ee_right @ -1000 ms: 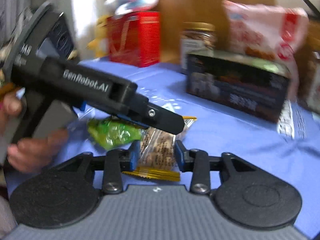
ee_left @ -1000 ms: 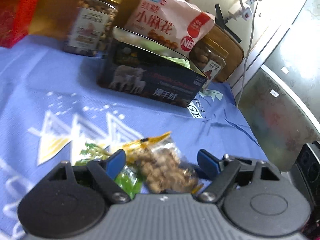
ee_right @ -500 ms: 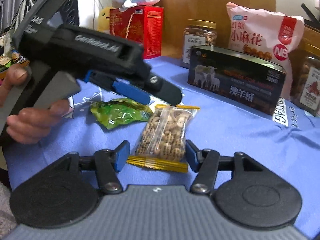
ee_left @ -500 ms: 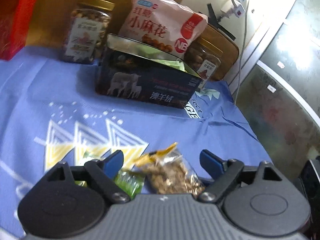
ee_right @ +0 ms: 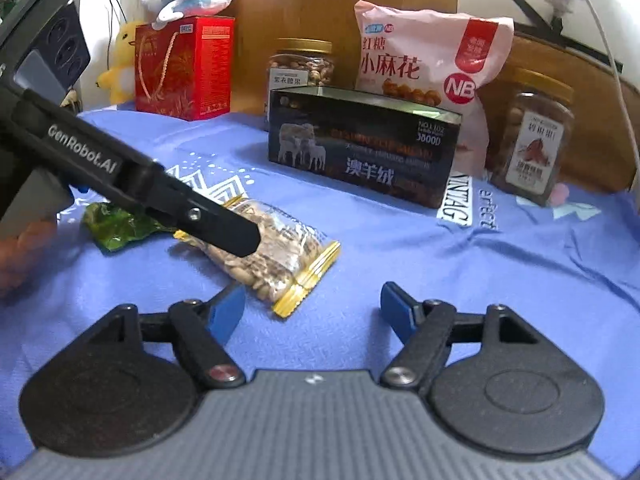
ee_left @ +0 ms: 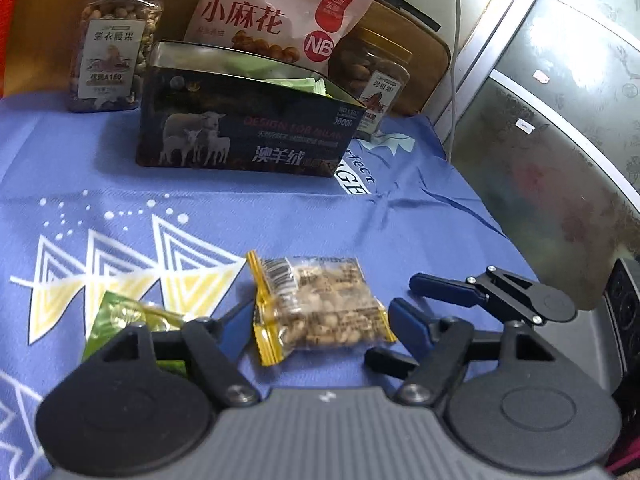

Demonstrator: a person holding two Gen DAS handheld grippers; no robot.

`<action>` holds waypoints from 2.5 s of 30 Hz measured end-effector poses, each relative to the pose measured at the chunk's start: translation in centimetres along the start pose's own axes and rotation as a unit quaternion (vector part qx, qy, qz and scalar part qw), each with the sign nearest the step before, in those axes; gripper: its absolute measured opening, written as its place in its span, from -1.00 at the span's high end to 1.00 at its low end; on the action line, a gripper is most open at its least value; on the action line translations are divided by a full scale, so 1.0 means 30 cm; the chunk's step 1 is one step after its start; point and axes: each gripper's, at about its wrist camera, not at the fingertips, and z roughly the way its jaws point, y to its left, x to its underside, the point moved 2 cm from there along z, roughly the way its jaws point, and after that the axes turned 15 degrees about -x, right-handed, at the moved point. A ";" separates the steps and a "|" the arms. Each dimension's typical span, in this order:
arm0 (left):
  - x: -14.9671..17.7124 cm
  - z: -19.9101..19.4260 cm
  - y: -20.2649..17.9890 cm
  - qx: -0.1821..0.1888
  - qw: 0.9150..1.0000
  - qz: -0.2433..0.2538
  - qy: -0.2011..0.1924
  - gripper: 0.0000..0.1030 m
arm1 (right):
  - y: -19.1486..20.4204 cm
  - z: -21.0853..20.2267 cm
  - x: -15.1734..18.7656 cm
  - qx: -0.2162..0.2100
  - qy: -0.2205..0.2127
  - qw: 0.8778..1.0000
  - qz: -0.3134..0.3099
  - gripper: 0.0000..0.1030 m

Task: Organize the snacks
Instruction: 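Grasp the yellow-ended nut bag with the left gripper, then carry the nut bag into the tin box and open the left gripper, then pull the left gripper back from the tin and hover over the green packet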

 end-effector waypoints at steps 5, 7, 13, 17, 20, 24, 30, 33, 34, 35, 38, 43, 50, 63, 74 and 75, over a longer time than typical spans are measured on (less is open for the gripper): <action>-0.013 0.009 0.010 0.002 1.000 -0.013 0.004 -0.37 | 0.039 0.022 0.001 -0.018 0.007 0.999 -0.026 -0.35; -0.012 0.012 0.011 -0.003 1.000 -0.012 0.004 -0.18 | 0.042 0.033 -0.004 -0.034 0.008 0.999 -0.023 -0.07; -0.019 -0.001 0.018 -0.005 1.000 -0.019 0.010 0.09 | 0.052 0.045 -0.025 -0.048 0.002 0.999 -0.012 0.35; -0.083 -0.062 0.010 0.003 1.000 -0.017 -0.024 0.09 | 0.037 0.016 -0.072 -0.039 -0.034 0.998 -0.023 0.38; -0.164 -0.106 -0.002 -0.003 0.998 -0.004 -0.060 0.09 | 0.029 0.002 -0.135 -0.027 -0.070 0.996 -0.038 0.38; -0.282 -0.106 -0.012 -0.025 0.995 0.007 -0.096 0.09 | -0.016 0.025 -0.230 -0.009 -0.103 0.993 -0.062 0.38; -0.425 -0.016 0.015 -0.038 0.993 -0.016 -0.107 0.09 | -0.148 0.105 -0.344 0.006 -0.117 0.992 -0.055 0.38; -0.468 0.026 0.020 -0.046 0.992 -0.016 -0.112 0.09 | -0.195 0.139 -0.371 0.012 -0.120 0.992 -0.045 0.38; -0.479 0.039 0.019 -0.050 0.992 -0.015 -0.112 0.09 | -0.208 0.152 -0.377 0.015 -0.121 0.992 -0.044 0.38; -0.489 0.053 0.020 -0.053 0.992 -0.014 -0.112 0.09 | -0.218 0.165 -0.376 0.017 -0.120 0.992 -0.044 0.38; -0.515 0.093 0.027 -0.063 0.992 -0.009 -0.110 0.09 | -0.250 0.201 -0.382 0.023 -0.118 0.992 -0.037 0.36; -0.519 0.139 0.028 -0.157 0.979 0.007 -0.129 -0.08 | -0.295 0.222 -0.360 0.069 -0.127 0.989 -0.014 0.11; -0.436 0.066 0.027 -0.207 0.969 0.007 -0.135 -0.22 | -0.281 0.129 -0.332 0.050 -0.141 0.989 0.011 0.11; -0.220 -0.024 -0.041 -0.225 0.969 0.023 -0.097 -0.28 | -0.147 0.006 -0.173 -0.001 -0.143 0.983 0.115 -0.14; -0.115 -0.074 -0.066 -0.246 0.965 0.026 -0.088 -0.29 | -0.096 -0.056 -0.098 0.019 -0.157 0.974 0.161 -0.14; -0.112 -0.078 -0.066 -0.247 0.965 0.027 -0.089 -0.29 | -0.089 -0.064 -0.096 0.020 -0.159 0.974 0.160 -0.14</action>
